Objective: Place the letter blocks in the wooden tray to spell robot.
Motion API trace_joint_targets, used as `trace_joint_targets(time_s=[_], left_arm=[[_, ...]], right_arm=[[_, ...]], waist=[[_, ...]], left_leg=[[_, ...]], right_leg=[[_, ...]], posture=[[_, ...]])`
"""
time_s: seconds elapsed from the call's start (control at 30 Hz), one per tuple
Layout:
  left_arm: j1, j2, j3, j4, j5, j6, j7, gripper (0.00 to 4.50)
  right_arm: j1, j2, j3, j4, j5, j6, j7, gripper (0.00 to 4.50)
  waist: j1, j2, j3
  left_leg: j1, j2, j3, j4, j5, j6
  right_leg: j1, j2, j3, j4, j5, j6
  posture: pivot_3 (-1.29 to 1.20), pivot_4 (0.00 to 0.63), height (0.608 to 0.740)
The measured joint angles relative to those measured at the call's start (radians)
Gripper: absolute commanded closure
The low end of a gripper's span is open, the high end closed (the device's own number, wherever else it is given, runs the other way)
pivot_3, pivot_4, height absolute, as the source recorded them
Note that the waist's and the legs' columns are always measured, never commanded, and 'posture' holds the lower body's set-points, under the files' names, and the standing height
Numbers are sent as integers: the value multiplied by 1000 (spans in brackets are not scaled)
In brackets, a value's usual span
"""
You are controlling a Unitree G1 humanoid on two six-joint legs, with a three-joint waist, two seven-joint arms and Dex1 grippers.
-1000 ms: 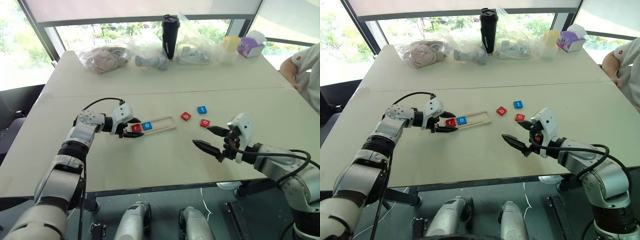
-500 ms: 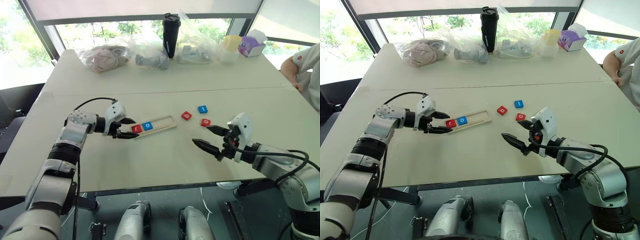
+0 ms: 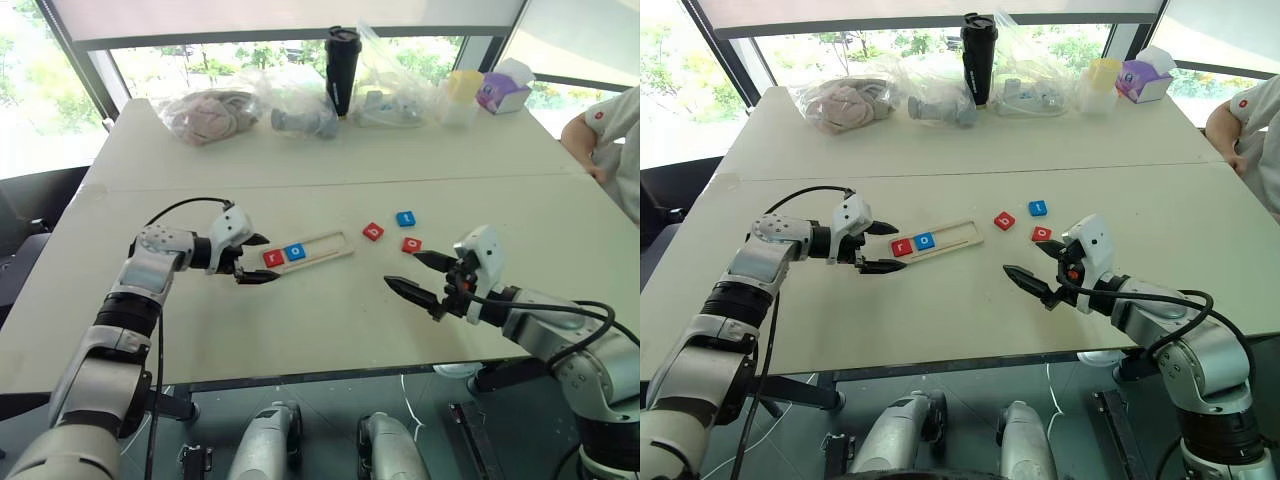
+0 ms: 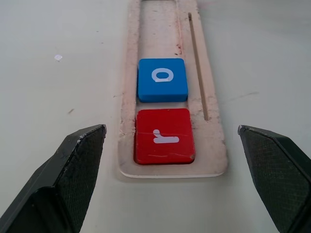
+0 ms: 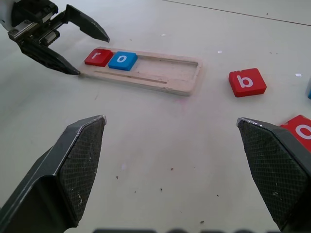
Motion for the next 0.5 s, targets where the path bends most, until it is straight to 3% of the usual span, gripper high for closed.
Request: trace_joint_targets(time_s=[0.27, 0.37, 0.4, 0.5], left_arm=[[9, -3, -32, 6, 51, -24, 17, 9], [4, -9, -35, 18, 51, -25, 6, 736], [1, -13, -37, 20, 51, -28, 5, 1198], [-5, -16, -37, 34, 51, -34, 5, 1321]], right_arm=[[-10, 8, 0, 13, -2, -14, -5, 0], [-10, 8, 0, 13, -2, -18, -8, 0], [-10, 8, 0, 13, -2, -19, -9, 0], [-9, 8, 0, 13, -2, -19, -14, 0]], waist=[[1, 0, 0], [2, 1, 0], [3, 1, -1], [3, 1, -1]], left_leg=[[2, 0, 0, 0, 0, 0], [2, 0, 0, 0, 0, 0], [2, 0, 0, 0, 0, 0], [2, 0, 0, 0, 0, 0]], right_leg=[[-1, 0, 0, 0, 0, 0], [-1, 0, 0, -1, 0, 0], [-1, 0, 0, -1, 0, 0], [-1, -1, 1, -1, 0, 0]], posture=[[0, 150, 740], [0, 150, 740], [0, 150, 740], [0, 150, 740]])
